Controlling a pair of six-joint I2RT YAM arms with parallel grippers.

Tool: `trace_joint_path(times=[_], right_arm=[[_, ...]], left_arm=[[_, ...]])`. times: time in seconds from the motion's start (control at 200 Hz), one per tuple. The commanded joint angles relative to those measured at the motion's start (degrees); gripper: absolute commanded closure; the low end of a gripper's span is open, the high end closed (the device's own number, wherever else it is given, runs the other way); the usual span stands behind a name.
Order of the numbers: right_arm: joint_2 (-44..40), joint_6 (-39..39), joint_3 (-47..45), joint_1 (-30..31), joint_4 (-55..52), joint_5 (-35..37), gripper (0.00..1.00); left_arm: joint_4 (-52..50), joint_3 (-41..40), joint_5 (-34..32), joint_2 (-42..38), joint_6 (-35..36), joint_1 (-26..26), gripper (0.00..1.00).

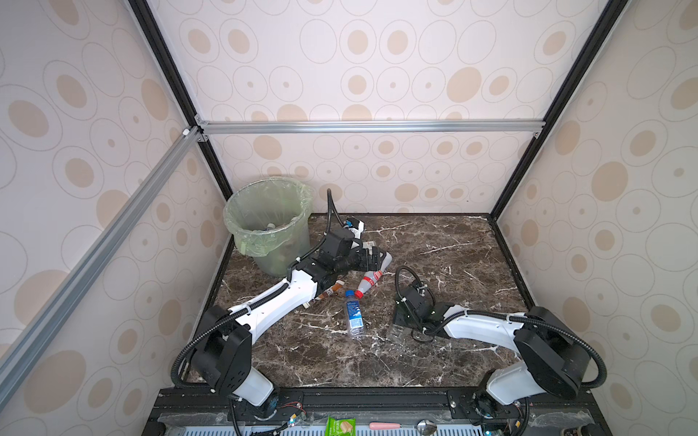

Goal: Throw the plastic bottles in the bin
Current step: Move the plastic bottle to the center of the table.

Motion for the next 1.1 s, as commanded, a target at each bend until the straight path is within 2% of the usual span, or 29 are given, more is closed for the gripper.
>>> trace_joint_path(times=[0.0, 0.13, 0.555, 0.905, 1.095], right_arm=[[2.2, -2.2, 2.6, -2.6, 0.5, 0.8, 0.44], [5.4, -5.0, 5.9, -6.5, 1.3, -1.3, 0.49], [12.7, -9.6, 16.9, -15.0, -0.9, -5.9, 0.50], [13.3, -8.6, 15.3, -15.9, 0.7, -10.4, 0.40], [13.1, -7.9, 13.5, -15.9, 1.8, -11.8, 0.41]], left_arm=[[-0.4, 0.1, -1.0, -0.9, 0.3, -0.4, 0.01], [-0.9, 0.1, -1.4, -1.1, 0.5, -0.5, 0.01], [-2.1, 0.5, -2.5, -1.2, 1.1, -0.5, 0.01], [-2.2, 0.9, -2.6, -0.1, 1.4, -0.4, 0.01], [-2.1, 1.1, -2.4, 0.2, 1.4, -0.5, 0.01]])
